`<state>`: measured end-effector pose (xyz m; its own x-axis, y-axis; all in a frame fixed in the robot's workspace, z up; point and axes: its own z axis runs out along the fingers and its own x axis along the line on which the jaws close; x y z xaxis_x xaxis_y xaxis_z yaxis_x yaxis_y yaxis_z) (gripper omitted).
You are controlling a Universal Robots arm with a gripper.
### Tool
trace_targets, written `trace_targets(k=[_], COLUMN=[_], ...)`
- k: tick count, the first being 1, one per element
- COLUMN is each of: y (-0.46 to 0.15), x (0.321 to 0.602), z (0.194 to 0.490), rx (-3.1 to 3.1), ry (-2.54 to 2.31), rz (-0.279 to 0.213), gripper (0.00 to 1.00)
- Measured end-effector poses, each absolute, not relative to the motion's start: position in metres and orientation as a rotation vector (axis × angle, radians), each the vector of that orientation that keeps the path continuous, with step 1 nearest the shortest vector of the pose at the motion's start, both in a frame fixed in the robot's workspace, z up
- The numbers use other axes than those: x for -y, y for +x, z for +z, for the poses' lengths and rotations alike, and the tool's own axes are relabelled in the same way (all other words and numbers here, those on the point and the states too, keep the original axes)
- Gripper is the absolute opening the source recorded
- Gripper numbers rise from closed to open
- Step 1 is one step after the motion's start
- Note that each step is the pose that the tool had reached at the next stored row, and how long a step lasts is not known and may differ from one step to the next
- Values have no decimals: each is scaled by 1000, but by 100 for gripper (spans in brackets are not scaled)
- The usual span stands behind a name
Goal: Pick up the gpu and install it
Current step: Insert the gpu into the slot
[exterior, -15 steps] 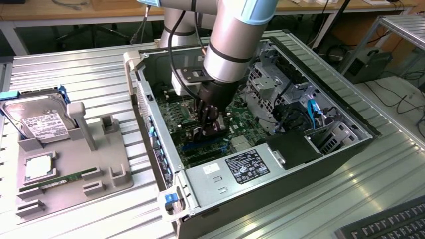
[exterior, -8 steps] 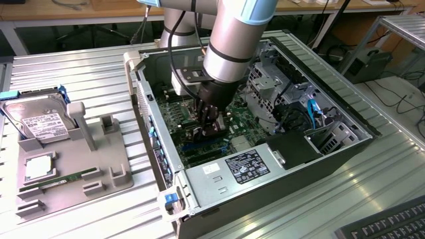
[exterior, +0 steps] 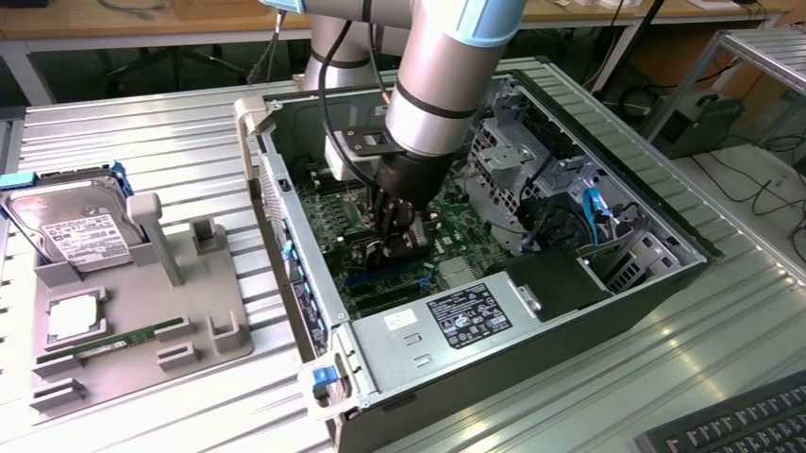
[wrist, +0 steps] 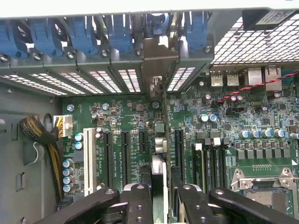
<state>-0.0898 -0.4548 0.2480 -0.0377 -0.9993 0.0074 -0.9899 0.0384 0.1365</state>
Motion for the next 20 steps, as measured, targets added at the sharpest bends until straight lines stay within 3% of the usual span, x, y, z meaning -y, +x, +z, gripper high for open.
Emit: trace_targets(k=[20], y=[-88], x=[452], z=[248], rx=[2186], ry=[2098], rz=[-129], gripper=[26])
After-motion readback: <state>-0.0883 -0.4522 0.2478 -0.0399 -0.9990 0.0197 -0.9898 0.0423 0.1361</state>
